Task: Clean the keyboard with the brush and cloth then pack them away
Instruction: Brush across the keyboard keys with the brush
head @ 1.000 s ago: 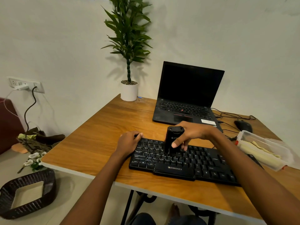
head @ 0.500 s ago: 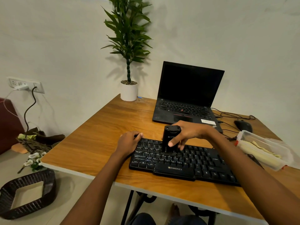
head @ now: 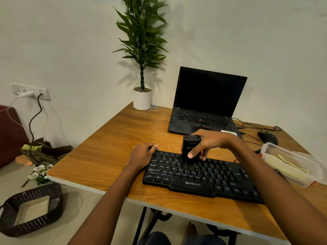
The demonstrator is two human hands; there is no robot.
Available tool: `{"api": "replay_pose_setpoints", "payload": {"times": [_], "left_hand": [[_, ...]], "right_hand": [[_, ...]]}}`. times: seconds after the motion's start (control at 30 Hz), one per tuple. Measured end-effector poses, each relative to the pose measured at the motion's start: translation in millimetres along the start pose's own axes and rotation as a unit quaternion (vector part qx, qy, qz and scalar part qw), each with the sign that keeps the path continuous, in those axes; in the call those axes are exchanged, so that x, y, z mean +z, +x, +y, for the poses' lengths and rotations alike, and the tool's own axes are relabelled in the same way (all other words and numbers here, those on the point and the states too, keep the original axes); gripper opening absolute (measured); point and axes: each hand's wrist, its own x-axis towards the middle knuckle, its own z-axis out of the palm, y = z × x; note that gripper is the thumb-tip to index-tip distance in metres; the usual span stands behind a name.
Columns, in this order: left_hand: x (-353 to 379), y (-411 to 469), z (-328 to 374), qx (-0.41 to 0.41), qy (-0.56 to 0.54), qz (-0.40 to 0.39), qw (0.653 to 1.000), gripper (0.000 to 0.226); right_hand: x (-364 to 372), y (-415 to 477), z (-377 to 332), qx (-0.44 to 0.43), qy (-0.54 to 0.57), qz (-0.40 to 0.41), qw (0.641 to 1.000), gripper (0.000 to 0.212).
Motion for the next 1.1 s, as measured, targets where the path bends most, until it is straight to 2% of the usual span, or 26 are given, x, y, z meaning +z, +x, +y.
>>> {"api": "replay_pose_setpoints", "payload": {"times": [0.1, 0.2, 0.3, 0.4, 0.5, 0.63, 0.73, 0.9, 1.0, 1.1], "left_hand": [[1, 0, -1, -0.003, 0.001, 0.000, 1.000, 0.030], [2, 0, -1, -0.004, 0.004, 0.001, 1.000, 0.031], [2, 0, 0, -0.002, 0.003, 0.004, 1.000, 0.030], [1, 1, -1, -0.004, -0.001, 0.007, 1.000, 0.030], [1, 1, -2, -0.003, -0.004, 0.007, 1.000, 0.030], [1, -1, 0, 0.000, -0.006, 0.007, 1.000, 0.030], [0, -2, 1, -0.004, -0.004, 0.006, 1.000, 0.030], [1, -1, 2, -0.004, -0.002, -0.005, 1.000, 0.028], [1, -1, -1, -0.004, -0.002, -0.008, 1.000, 0.029], [1, -1, -1, -0.005, 0.002, -0.002, 1.000, 0.029]], "right_hand": [[14, 5, 4, -0.032, 0.060, 0.024, 0.997, 0.032], [15, 5, 10, -0.039, 0.068, 0.066, 0.995, 0.026], [12, 4, 6, -0.030, 0.044, 0.022, 0.998, 0.029], [9, 8, 2, -0.032, 0.035, 0.038, 0.998, 0.029], [9, 8, 0, -0.028, 0.028, -0.003, 0.999, 0.029], [9, 12, 0, -0.030, 0.025, 0.027, 0.999, 0.039], [12, 11, -4, -0.026, 0.022, -0.009, 0.999, 0.032], [-3, 4, -10, 0.040, -0.061, -0.037, 0.997, 0.025], [6, 7, -8, 0.001, -0.015, -0.015, 1.000, 0.032], [1, 2, -2, 0.021, -0.018, -0.014, 1.000, 0.027]]}}
